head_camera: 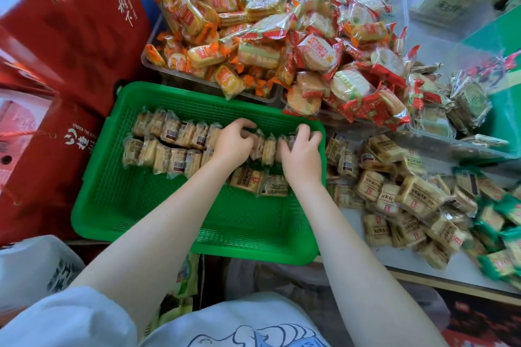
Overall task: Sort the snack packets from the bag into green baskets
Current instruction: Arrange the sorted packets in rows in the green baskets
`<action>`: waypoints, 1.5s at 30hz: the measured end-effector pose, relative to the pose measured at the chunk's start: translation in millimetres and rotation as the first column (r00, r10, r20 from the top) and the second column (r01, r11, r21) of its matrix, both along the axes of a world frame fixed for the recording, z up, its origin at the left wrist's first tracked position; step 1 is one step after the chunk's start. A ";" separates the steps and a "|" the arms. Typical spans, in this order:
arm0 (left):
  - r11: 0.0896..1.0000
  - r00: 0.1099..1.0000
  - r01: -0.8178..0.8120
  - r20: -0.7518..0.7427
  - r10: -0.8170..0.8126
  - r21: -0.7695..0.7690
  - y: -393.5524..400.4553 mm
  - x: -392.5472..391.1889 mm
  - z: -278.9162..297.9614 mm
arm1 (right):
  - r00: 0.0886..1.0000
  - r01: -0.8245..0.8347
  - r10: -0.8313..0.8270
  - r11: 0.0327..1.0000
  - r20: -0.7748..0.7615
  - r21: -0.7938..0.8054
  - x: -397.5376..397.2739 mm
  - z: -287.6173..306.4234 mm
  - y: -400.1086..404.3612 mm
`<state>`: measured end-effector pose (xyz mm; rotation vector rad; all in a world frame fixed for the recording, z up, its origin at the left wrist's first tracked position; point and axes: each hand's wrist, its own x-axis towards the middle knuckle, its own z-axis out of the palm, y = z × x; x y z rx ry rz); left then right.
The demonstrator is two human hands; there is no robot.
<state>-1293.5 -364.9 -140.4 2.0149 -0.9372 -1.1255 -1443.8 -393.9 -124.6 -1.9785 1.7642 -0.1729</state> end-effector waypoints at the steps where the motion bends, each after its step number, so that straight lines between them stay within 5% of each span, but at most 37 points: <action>1: 1.000 0.999 0.009 -0.032 -0.010 -0.009 3.9 0.8 -0.6 | 0.998 -0.046 0.047 0.999 0.039 -0.025 -3.9 -1.2 8.6; 6: 0.996 0.977 0.060 -0.203 -0.072 -0.063 29.1 -4.7 0.2 | 0.949 -0.268 0.274 0.961 -0.154 0.061 -16.9 -32.3 43.5; 10: 0.991 0.978 -0.002 -0.209 -0.027 -0.137 39.6 -2.7 10.7 | 0.974 -0.198 0.205 0.977 -0.100 0.077 -6.5 -43.5 32.8; 14: 0.972 0.996 -0.066 -0.075 0.050 -0.224 61.3 5.1 19.8 | 0.991 -0.135 0.133 0.984 0.022 0.119 -0.5 -28.7 19.6; 17: 0.968 0.983 0.087 0.176 -0.046 -0.236 97.9 6.2 18.0 | 0.985 -0.129 0.115 0.986 0.128 0.103 -11.7 -18.0 32.0; 20: 0.969 0.883 0.209 0.452 -0.129 -0.132 137.1 5.1 3.0 | 0.980 -0.090 0.076 0.993 0.186 0.070 -20.3 -12.1 58.4; 24: 0.983 0.752 0.179 0.650 -0.105 -0.049 160.0 -1.7 -1.9 | 0.988 0.084 -0.097 0.990 0.117 0.112 -19.8 -10.3 97.2; 27: 0.988 0.717 0.153 0.690 -0.099 -0.017 167.8 -2.9 3.2 | 0.983 0.174 -0.185 0.930 0.003 0.324 -6.7 -16.0 104.2; 38: 0.994 0.745 0.068 0.658 -0.105 0.082 174.5 0.5 3.3 | 0.828 0.486 -0.561 0.720 0.003 0.495 29.9 -32.0 83.7; 41: 0.995 0.743 0.089 0.662 -0.099 0.049 176.0 0.1 2.1 | 0.833 0.426 -0.539 0.766 0.121 0.483 33.2 -30.3 87.1; 45: 0.996 0.734 0.083 0.677 -0.048 -0.019 176.2 -0.9 0.2 | 0.939 0.272 -0.316 0.923 0.135 0.271 42.0 -23.5 103.9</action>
